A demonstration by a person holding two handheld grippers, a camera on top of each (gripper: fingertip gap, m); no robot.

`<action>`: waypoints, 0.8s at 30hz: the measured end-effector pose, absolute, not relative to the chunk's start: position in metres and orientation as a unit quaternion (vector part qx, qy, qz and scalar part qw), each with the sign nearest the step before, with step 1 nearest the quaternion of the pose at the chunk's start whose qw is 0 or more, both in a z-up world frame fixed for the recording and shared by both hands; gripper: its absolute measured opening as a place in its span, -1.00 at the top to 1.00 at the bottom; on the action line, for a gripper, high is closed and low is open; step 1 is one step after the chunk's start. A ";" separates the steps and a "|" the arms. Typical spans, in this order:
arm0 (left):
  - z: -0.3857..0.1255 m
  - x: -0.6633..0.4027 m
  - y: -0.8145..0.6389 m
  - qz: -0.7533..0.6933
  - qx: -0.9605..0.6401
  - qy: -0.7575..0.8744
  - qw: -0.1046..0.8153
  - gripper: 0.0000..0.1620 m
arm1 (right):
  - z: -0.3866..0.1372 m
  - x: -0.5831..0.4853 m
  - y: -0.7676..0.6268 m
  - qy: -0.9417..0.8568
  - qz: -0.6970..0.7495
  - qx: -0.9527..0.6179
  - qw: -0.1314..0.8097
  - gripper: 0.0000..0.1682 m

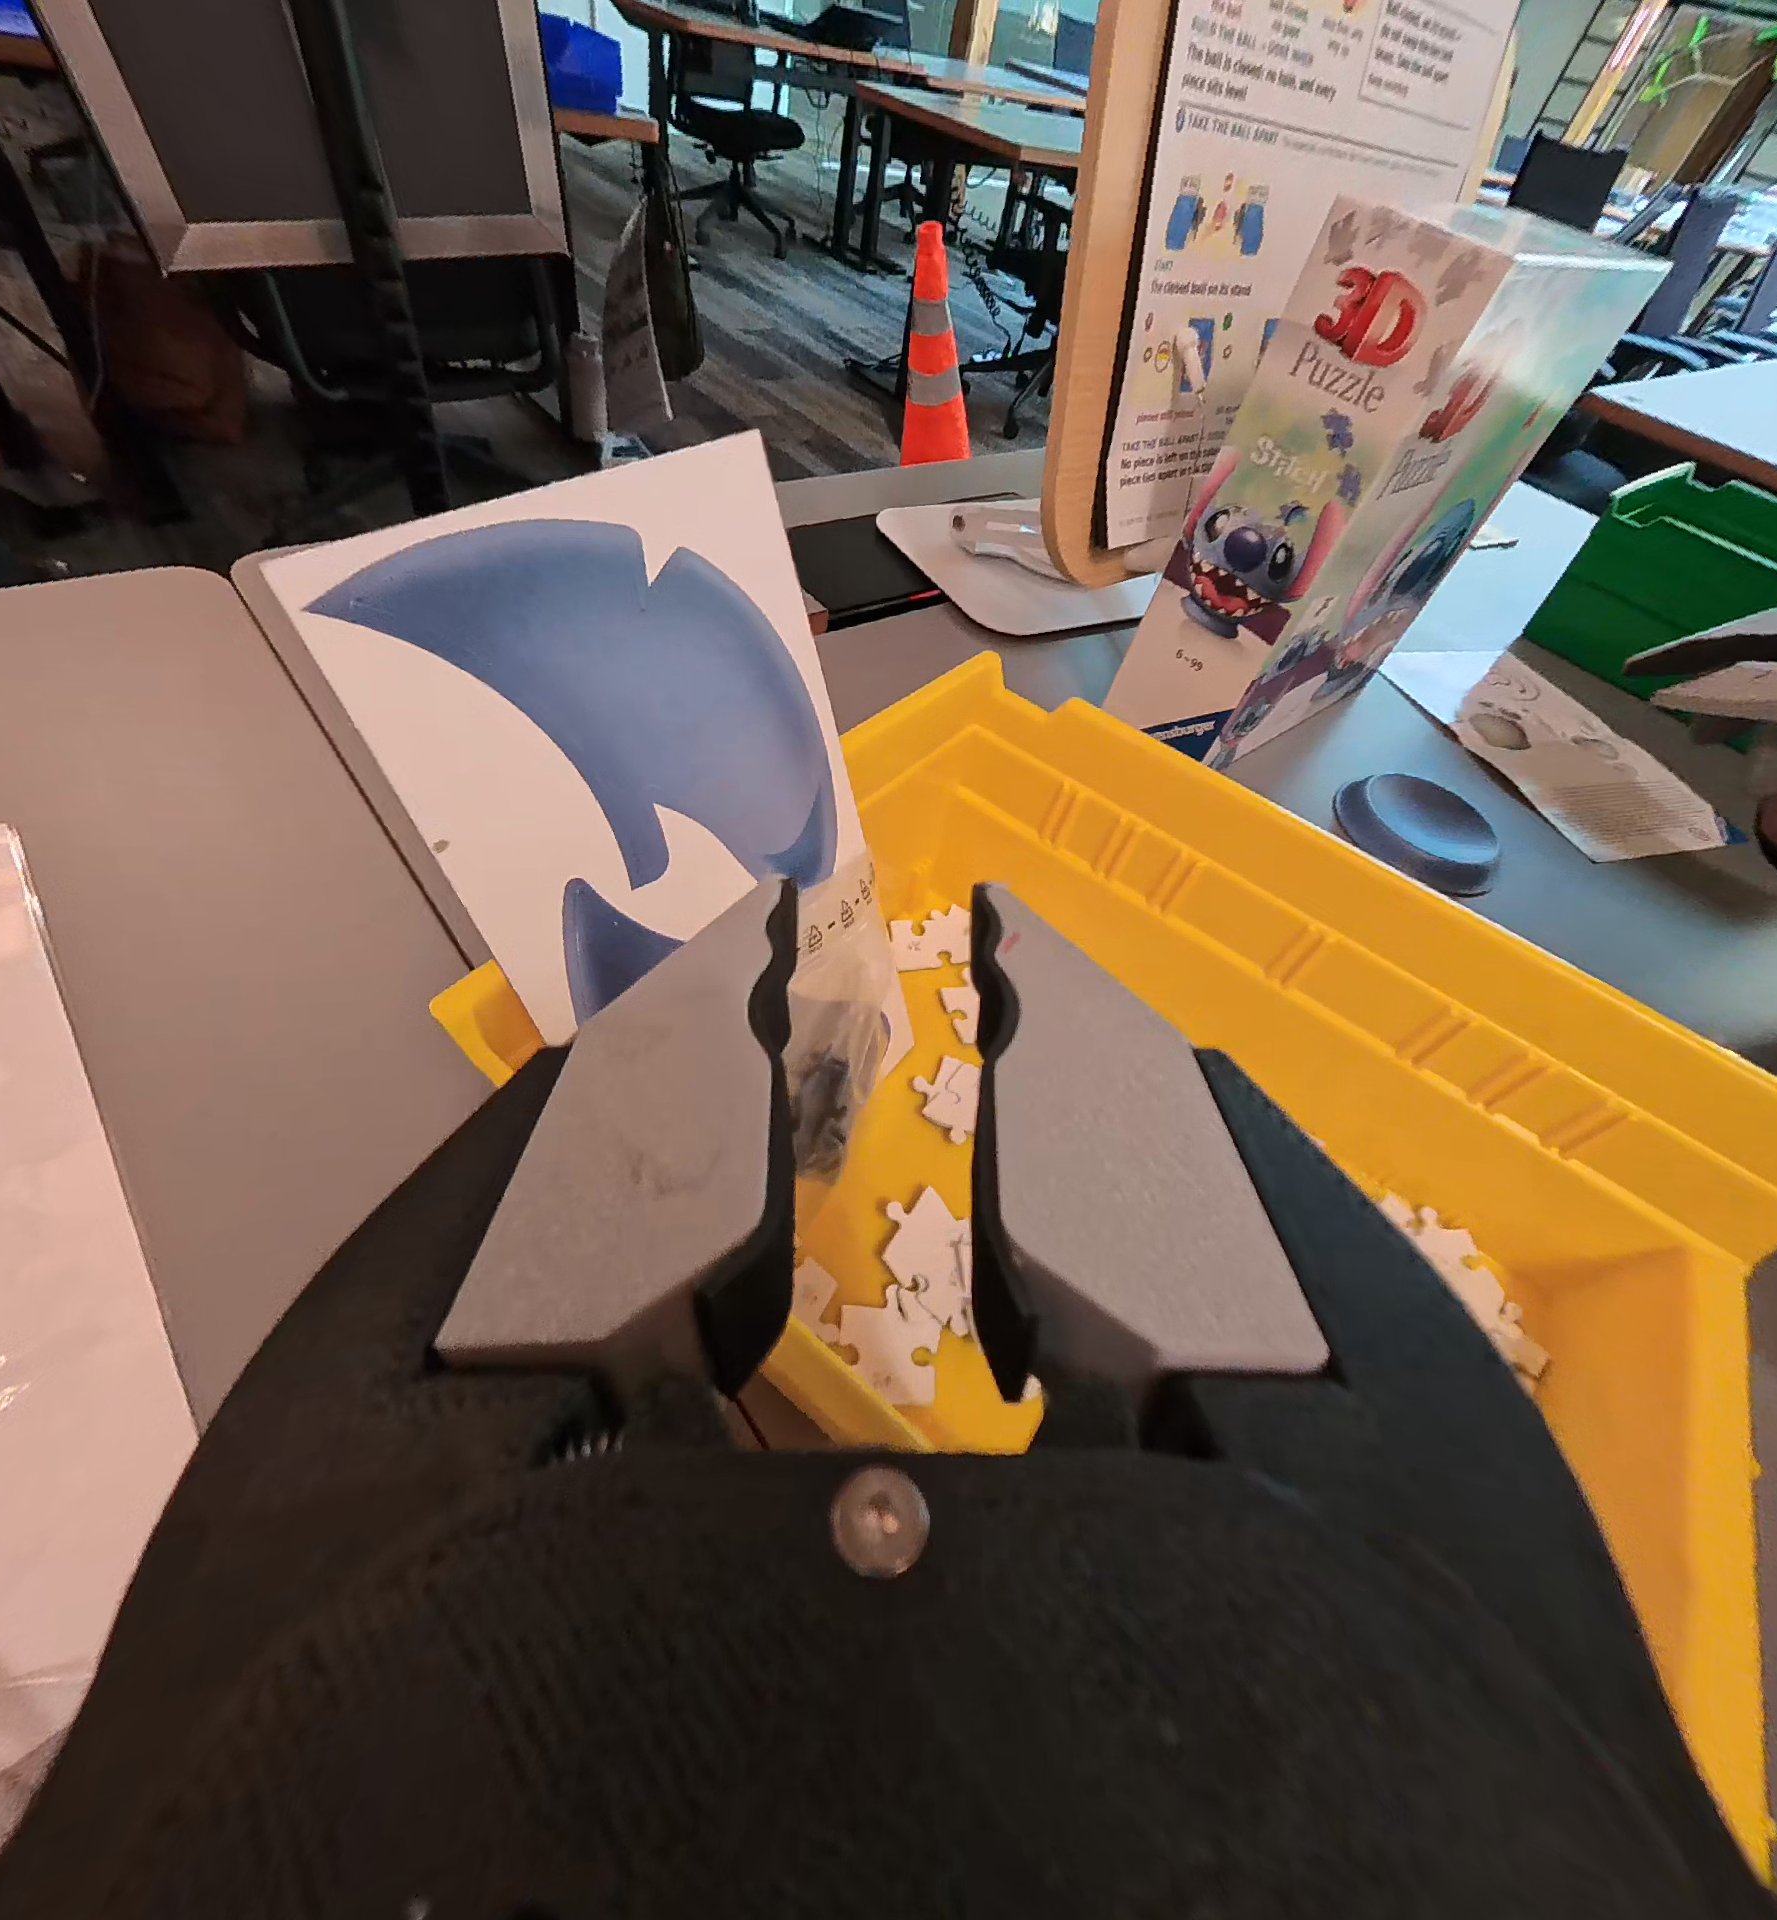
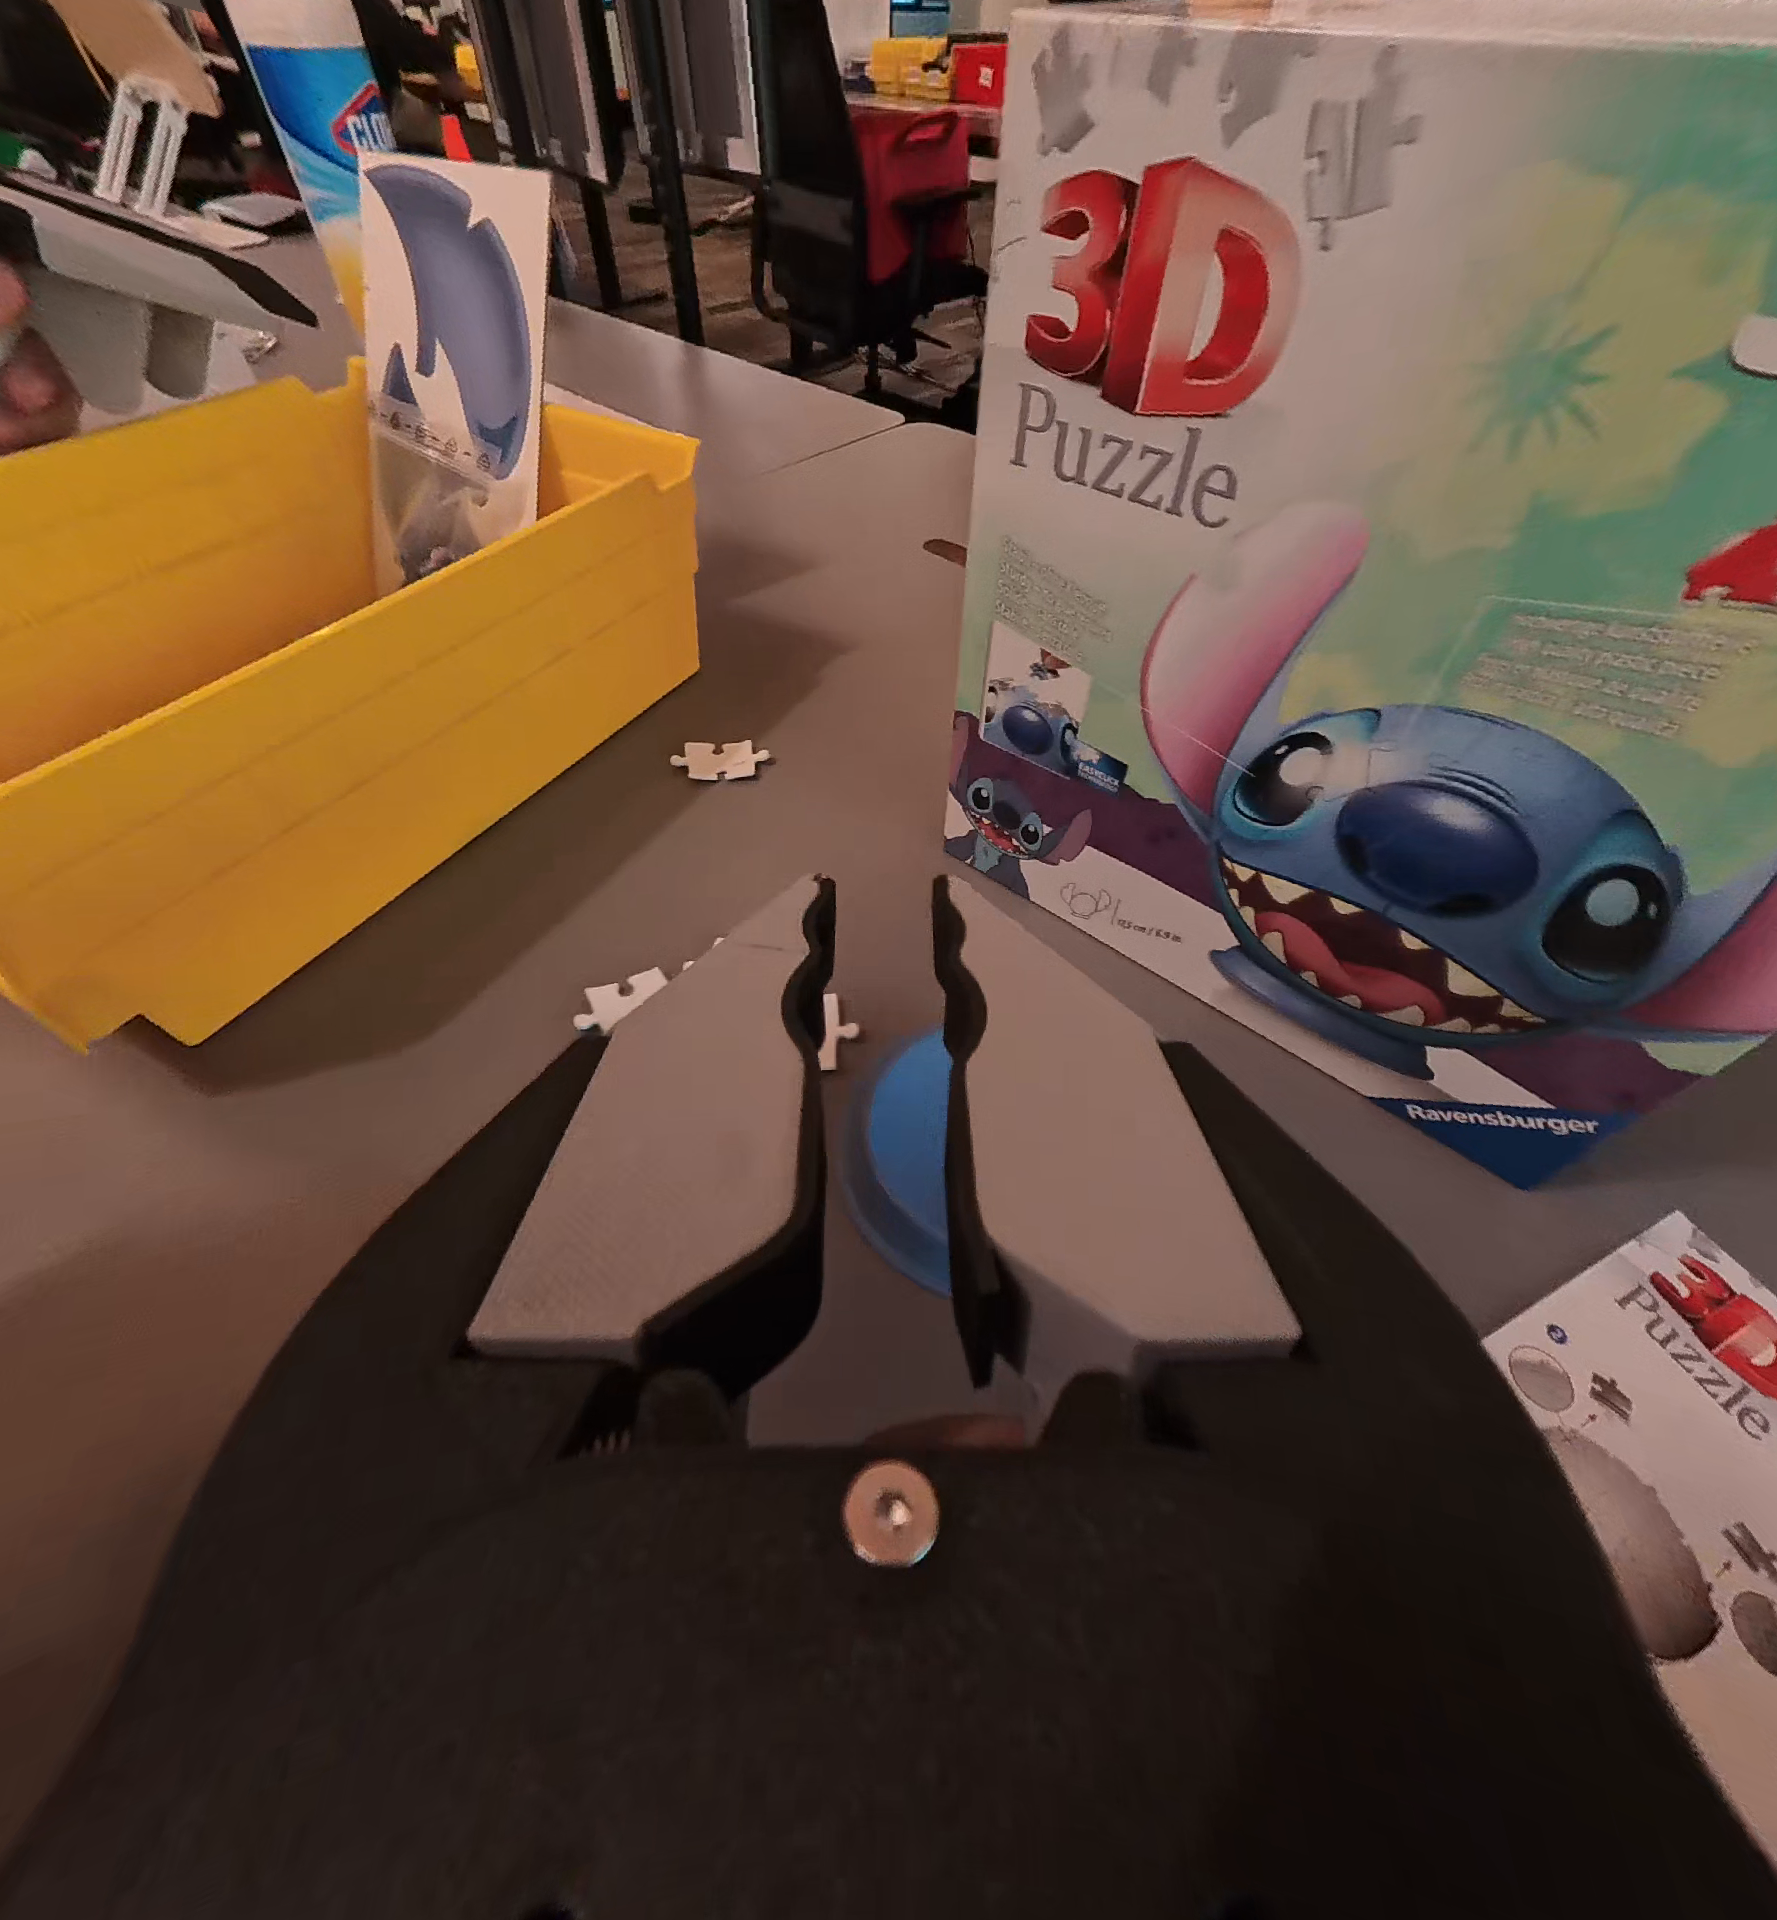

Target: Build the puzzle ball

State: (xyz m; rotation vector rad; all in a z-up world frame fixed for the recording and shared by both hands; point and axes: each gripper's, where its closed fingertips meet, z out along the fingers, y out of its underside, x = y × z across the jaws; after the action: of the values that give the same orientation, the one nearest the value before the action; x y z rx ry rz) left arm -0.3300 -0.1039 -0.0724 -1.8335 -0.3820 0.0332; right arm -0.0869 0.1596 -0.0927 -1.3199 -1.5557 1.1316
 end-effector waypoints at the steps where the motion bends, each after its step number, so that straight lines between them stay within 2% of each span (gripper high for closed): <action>1: -0.073 -0.330 -0.104 0.019 -0.791 -0.163 0.589 0.63 | -0.094 -0.086 0.161 -0.611 0.447 -0.522 0.393 0.81; 17: -0.087 -0.322 -0.096 0.096 -0.826 -0.122 0.541 0.62 | -0.085 -0.086 0.162 -0.582 0.470 -0.506 0.429 0.83; 24: -0.085 -0.319 -0.093 0.033 -0.811 -0.135 0.569 0.63 | -0.087 -0.086 0.179 -0.568 0.457 -0.513 0.453 0.84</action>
State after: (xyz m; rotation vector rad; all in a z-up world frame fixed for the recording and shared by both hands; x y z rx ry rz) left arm -0.3194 -0.0934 -0.0854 -1.9033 -0.3171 0.0786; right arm -0.0859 0.1790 -0.0867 -1.2667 -1.4034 1.1279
